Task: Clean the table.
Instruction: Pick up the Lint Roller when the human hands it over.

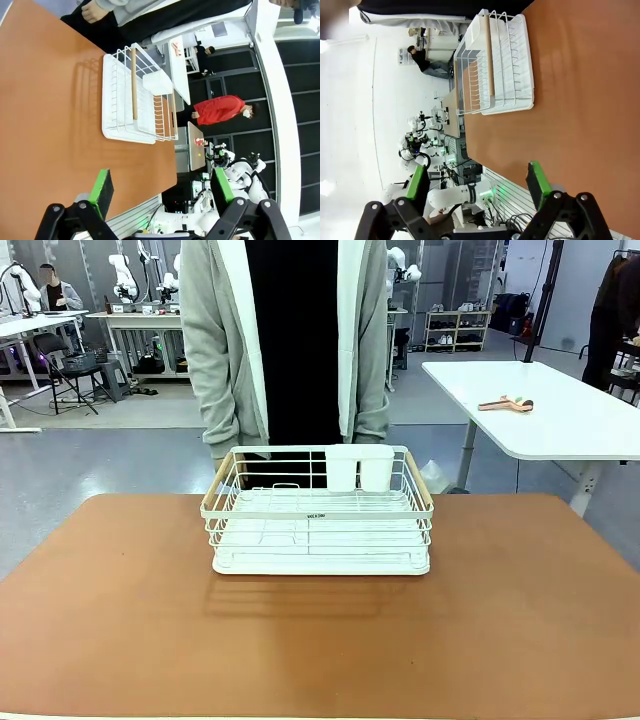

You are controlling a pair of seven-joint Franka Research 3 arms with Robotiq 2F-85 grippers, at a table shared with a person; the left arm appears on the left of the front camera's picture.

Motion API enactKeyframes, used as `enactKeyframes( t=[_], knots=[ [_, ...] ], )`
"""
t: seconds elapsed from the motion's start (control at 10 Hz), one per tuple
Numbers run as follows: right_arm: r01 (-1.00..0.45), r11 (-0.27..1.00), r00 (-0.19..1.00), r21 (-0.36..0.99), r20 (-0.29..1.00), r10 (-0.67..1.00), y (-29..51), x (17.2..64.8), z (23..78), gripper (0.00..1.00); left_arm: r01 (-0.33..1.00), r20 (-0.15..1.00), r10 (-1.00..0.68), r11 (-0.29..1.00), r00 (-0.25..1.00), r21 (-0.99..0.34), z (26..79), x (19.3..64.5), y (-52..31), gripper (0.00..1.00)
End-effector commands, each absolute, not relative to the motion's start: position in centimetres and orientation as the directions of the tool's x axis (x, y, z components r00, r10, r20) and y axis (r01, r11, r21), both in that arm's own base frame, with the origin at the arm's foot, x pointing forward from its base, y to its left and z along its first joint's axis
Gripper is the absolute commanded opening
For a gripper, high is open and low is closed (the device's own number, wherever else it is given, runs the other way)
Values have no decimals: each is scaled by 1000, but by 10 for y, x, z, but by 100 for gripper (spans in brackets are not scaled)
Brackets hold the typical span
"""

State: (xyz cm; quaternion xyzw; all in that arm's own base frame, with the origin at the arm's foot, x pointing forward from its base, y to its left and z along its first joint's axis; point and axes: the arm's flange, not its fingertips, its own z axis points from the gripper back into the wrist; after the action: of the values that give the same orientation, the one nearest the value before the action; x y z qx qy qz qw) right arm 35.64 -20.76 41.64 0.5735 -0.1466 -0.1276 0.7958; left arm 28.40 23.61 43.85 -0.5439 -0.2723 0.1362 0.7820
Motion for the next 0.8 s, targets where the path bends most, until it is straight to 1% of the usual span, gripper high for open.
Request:
enactKeyframes(
  t=[0.0,0.7],
  knots=[
    [35,286,919,957,82,-385,-211,353,424,100,108,297,517,363,803,-926,440,274,246,100],
    [35,286,919,957,82,-385,-211,353,424,100,108,297,517,363,803,-926,440,274,246,100]
  ],
)
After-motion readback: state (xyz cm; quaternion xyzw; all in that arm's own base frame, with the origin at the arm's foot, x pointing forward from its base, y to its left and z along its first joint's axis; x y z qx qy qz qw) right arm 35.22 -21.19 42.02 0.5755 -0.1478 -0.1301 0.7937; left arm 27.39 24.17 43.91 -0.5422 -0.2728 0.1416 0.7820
